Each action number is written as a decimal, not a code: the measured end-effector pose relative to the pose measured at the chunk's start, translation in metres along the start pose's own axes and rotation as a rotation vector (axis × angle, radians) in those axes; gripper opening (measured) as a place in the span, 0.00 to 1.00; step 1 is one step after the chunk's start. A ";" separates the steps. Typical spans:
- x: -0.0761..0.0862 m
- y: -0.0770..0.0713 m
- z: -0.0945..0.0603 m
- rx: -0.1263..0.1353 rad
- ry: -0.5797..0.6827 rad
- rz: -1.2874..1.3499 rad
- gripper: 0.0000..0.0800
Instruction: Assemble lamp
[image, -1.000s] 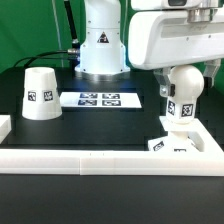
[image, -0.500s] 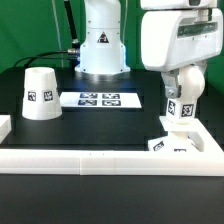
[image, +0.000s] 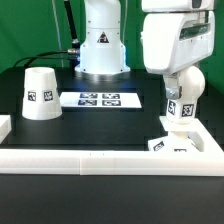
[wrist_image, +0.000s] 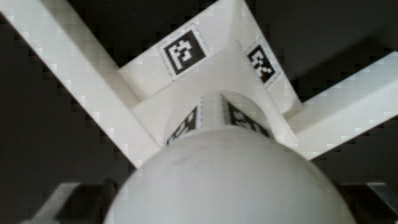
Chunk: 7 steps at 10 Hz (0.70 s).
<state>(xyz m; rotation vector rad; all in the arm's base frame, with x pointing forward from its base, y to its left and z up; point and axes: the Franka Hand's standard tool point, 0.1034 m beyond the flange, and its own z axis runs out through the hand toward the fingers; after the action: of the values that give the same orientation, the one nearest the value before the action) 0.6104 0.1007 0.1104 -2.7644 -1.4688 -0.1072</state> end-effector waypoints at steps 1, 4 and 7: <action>0.000 0.000 0.000 0.000 0.000 0.028 0.72; -0.001 0.001 0.000 0.007 0.009 0.169 0.72; -0.002 0.002 0.001 0.010 0.019 0.412 0.72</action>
Offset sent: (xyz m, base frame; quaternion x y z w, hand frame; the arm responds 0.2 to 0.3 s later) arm -0.0104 -0.0076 -0.0065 0.0241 0.0143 0.1919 0.9810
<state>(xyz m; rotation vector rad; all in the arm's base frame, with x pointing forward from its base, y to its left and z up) 0.6110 0.0985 0.1096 -2.9759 -0.8634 -0.1187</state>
